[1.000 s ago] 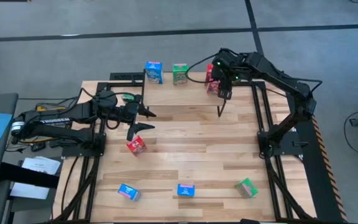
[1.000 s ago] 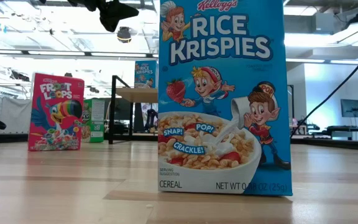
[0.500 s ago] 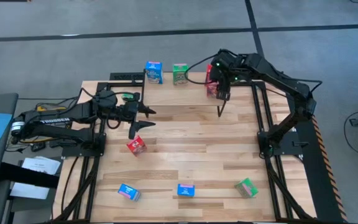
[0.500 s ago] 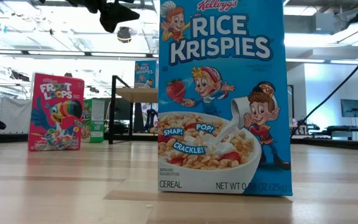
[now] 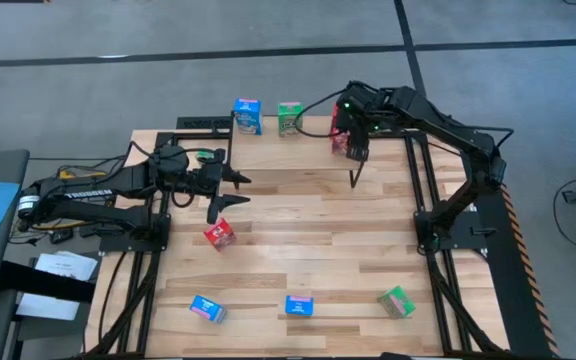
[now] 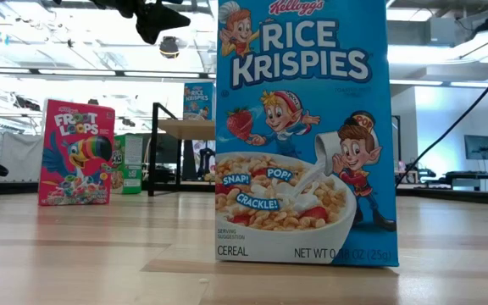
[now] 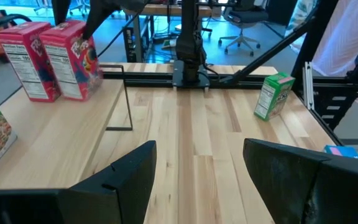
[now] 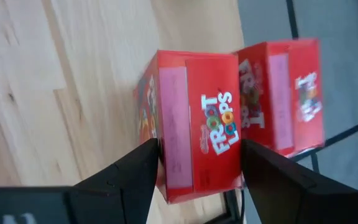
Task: Stack cereal on shelf
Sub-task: Put the right red cereal box on the shelf aligned with the red cereal box
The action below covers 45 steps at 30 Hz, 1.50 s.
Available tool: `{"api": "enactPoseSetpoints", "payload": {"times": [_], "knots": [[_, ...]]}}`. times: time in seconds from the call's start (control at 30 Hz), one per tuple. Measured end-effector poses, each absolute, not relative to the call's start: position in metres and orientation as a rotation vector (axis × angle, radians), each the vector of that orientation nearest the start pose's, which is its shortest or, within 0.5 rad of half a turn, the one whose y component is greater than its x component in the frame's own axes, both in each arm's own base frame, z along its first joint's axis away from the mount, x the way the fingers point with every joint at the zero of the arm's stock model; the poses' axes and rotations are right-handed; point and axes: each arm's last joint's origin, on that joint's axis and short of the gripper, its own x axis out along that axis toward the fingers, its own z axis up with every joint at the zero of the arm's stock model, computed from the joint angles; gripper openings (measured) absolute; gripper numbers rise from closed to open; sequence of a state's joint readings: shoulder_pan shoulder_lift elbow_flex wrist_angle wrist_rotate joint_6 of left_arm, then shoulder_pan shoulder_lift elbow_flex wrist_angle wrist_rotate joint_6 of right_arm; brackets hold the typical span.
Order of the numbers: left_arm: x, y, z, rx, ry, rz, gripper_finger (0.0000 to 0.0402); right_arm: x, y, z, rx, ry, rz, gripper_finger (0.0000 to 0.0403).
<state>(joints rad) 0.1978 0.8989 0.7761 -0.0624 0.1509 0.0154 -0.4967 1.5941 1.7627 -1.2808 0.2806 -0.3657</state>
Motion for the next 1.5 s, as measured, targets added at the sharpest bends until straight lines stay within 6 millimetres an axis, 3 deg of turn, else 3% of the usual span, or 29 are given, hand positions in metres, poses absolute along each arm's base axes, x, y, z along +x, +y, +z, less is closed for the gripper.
{"api": "enactPoseSetpoints", "payload": {"times": [0.1,0.93,1.5], "knots": [[0.198,0.035,0.322,-0.017,0.183,0.045,0.0231,0.261,-0.156,0.381,-0.169,1.233,-0.575,0.0251],[0.197,0.035,0.320,-0.020,0.201,0.046,0.0231,0.267,-0.149,0.377,-0.235,1.266,-0.502,0.0250],[0.190,0.034,0.297,-0.065,0.452,0.044,0.0231,0.267,-0.149,0.377,-0.206,1.256,-0.523,0.0250]]}}
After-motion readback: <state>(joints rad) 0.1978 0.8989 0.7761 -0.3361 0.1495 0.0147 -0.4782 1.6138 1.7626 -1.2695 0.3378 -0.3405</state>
